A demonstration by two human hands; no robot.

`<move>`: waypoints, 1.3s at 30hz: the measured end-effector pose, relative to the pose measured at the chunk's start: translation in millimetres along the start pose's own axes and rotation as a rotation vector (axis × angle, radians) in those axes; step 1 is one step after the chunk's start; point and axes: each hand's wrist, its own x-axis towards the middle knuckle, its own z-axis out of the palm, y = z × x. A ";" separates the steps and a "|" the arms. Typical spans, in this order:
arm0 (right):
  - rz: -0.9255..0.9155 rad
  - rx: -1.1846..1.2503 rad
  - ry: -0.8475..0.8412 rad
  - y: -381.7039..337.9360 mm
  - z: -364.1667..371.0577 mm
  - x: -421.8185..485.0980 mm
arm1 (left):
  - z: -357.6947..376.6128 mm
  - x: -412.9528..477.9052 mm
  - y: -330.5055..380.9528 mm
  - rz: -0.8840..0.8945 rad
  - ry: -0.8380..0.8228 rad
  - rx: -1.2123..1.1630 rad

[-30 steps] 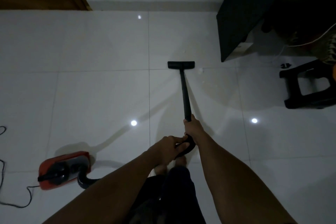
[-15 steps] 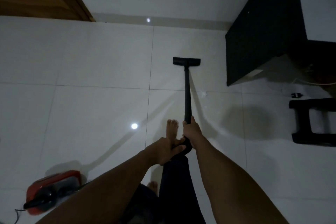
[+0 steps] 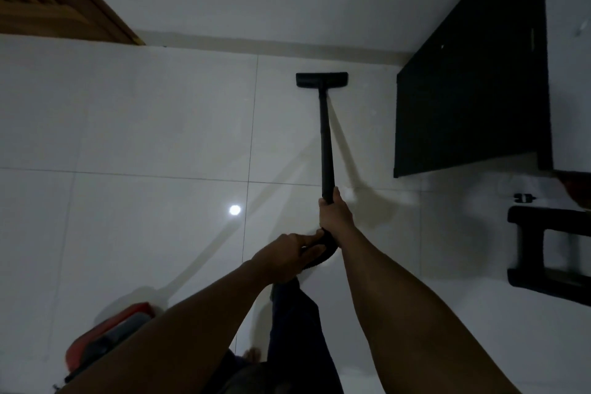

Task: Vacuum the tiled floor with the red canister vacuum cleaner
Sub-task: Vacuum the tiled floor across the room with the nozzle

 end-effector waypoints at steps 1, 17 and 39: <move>0.000 -0.004 0.002 -7.1 -6.0 7.8 | -6.4 9.2 5.8 -0.002 -0.003 0.017; -0.056 0.013 0.025 -52.4 -16.4 39.4 | -43.1 33.4 21.9 0.005 0.097 0.008; -0.062 0.202 0.197 128.6 79.6 -156.2 | 108.9 -161.2 -74.0 0.211 0.059 0.175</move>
